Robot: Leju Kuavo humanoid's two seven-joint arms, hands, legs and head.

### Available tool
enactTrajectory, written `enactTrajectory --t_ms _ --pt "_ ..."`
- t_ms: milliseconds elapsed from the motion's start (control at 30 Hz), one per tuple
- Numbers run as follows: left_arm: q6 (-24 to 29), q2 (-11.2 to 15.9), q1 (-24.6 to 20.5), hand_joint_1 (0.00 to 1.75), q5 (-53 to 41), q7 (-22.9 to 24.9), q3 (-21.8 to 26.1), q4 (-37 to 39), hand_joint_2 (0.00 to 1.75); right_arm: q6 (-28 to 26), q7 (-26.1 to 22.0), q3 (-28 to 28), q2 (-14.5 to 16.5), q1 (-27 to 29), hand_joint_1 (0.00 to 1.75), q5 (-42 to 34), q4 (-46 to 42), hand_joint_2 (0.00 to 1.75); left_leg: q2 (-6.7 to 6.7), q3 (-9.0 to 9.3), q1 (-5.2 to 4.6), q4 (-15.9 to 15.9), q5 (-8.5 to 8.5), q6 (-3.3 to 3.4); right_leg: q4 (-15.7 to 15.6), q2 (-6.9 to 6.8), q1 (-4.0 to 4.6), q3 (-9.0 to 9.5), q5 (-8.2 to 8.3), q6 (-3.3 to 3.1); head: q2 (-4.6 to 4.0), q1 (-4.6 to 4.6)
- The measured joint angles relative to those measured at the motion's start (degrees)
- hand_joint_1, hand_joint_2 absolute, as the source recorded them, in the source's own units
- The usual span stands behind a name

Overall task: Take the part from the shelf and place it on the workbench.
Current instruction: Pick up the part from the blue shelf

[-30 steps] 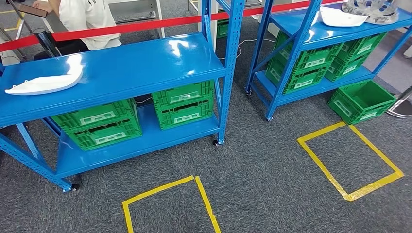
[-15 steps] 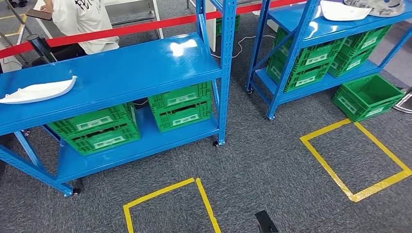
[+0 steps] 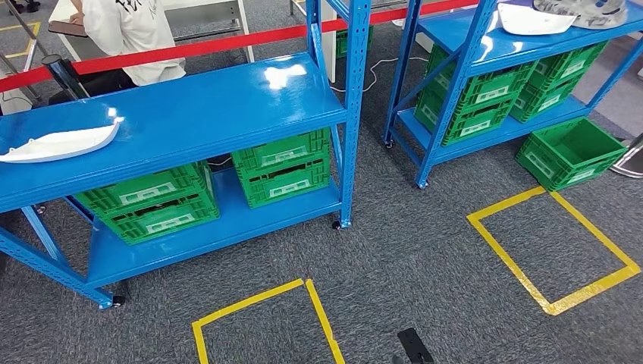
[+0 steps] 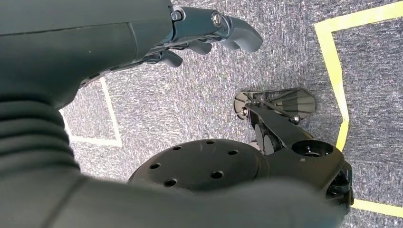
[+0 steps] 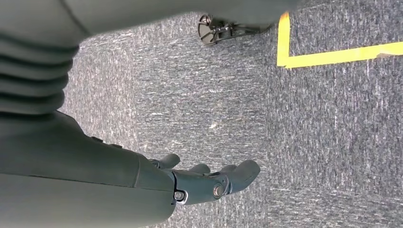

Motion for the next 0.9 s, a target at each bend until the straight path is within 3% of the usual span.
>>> enactTrajectory --t_ms 33,167,367,700,833,900 --pt "0.0 0.0 0.0 0.0 0.0 0.0 0.0 0.02 1.75 0.0 0.0 0.0 0.0 0.0 0.0 0.0 0.0 0.0 0.0 0.0 0.0 0.0 -0.01 0.01 -0.03 0.0 0.0 0.02 0.0 0.0 0.0 0.0" --pt "0.0 0.0 0.0 0.0 0.0 0.0 0.01 0.04 1.75 0.0 0.0 0.0 0.0 -0.03 0.0 0.0 0.0 1.75 -0.01 0.02 0.0 0.0 -0.04 0.06 -0.12 -0.01 0.0 0.1 0.0 0.02 0.0 0.01" --pt "2.6 -0.59 -1.79 0.0 1.66 -1.44 0.1 1.38 1.75 0.72 -1.27 -0.79 0.72 -2.06 0.0 -2.22 0.15 1.75 0.02 0.09 0.0 0.0 -0.04 0.08 -0.18 0.06 0.0 0.16 0.05 0.12 0.0 0.01" --pt "14.48 -3.16 -6.56 0.0 8.7 -7.89 0.08 6.08 1.75 3.51 -7.16 -4.76 3.52 -5.63 0.0 -11.61 3.55 1.75 0.03 0.13 0.0 0.01 -0.04 0.08 -0.19 0.06 0.0 0.19 0.09 0.16 0.0 0.0" --pt "19.37 -4.39 -8.44 0.0 10.51 -10.31 -0.18 7.77 0.0 4.42 -9.86 -6.85 4.58 -6.9 0.0 -15.48 5.14 1.75 0.03 0.12 0.0 0.01 -0.04 0.08 -0.21 0.06 0.0 0.2 0.09 0.17 0.0 0.01" --pt "21.8 -5.01 -9.47 0.0 11.21 -11.59 -0.61 8.59 0.0 4.89 -11.27 -8.14 5.1 -7.53 0.0 -17.65 5.97 0.87 0.03 0.12 0.0 0.01 -0.03 0.08 -0.22 0.06 0.0 0.2 0.1 0.17 0.0 0.01"
